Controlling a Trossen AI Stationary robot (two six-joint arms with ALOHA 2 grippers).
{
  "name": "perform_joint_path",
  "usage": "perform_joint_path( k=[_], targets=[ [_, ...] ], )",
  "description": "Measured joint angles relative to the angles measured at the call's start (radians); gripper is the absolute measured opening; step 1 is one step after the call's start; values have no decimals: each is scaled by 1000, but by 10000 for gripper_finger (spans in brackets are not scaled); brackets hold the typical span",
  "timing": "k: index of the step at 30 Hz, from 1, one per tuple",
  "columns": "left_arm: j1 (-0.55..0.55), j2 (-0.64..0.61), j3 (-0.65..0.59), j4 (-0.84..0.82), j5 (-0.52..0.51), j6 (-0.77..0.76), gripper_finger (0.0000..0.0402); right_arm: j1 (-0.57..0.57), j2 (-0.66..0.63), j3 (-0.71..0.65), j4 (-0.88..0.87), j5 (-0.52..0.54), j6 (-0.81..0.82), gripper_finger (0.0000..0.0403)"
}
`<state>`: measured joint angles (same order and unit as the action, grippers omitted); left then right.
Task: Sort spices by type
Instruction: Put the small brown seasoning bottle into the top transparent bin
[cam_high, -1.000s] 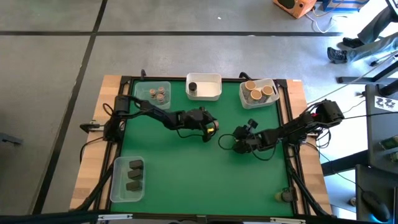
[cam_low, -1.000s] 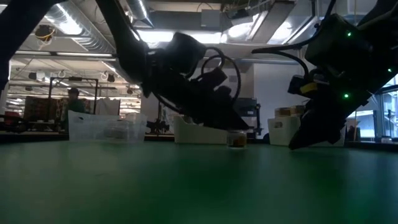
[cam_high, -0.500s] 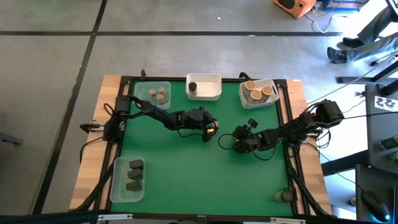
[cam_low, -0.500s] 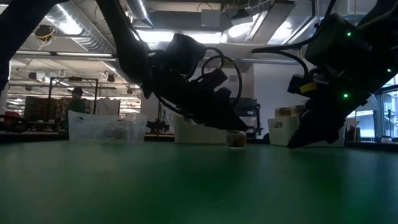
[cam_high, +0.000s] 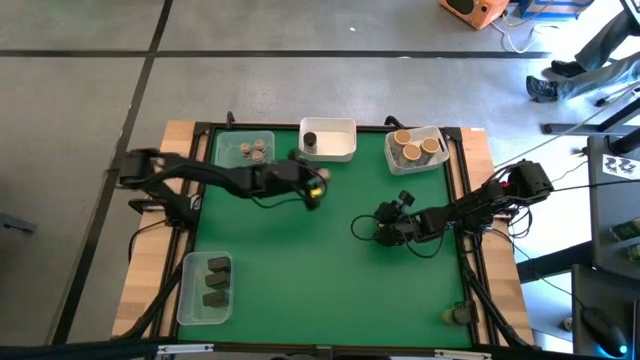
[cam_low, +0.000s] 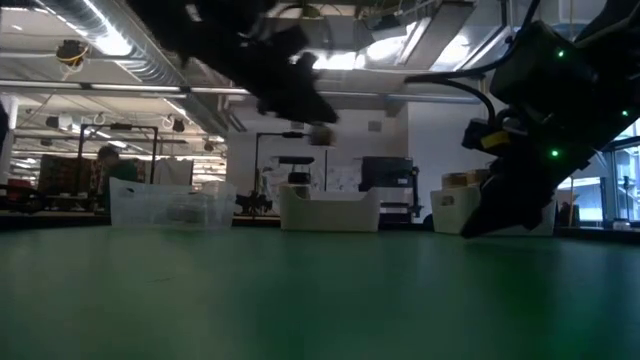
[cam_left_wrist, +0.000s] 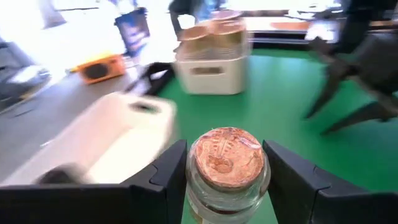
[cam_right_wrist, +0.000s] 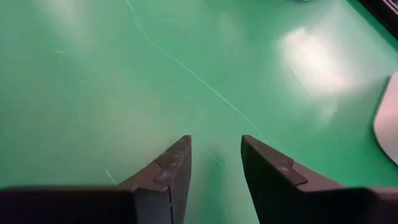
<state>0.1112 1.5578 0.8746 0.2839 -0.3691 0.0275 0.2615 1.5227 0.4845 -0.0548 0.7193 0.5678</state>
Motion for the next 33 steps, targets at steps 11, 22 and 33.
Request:
perform_joint_path(
  k=[11,22,33],
  targets=[
    [72,-413,-274,-192,-244,-108,159,0,0,-2,6,30,0,140],
    [234,-566,-440,-334,-353,-313,159,0,0,-2,10,51,1,140],
    [329,-561,-521,-348,-353,-387,159,0,0,-2,10,59,2,140]
  ],
)
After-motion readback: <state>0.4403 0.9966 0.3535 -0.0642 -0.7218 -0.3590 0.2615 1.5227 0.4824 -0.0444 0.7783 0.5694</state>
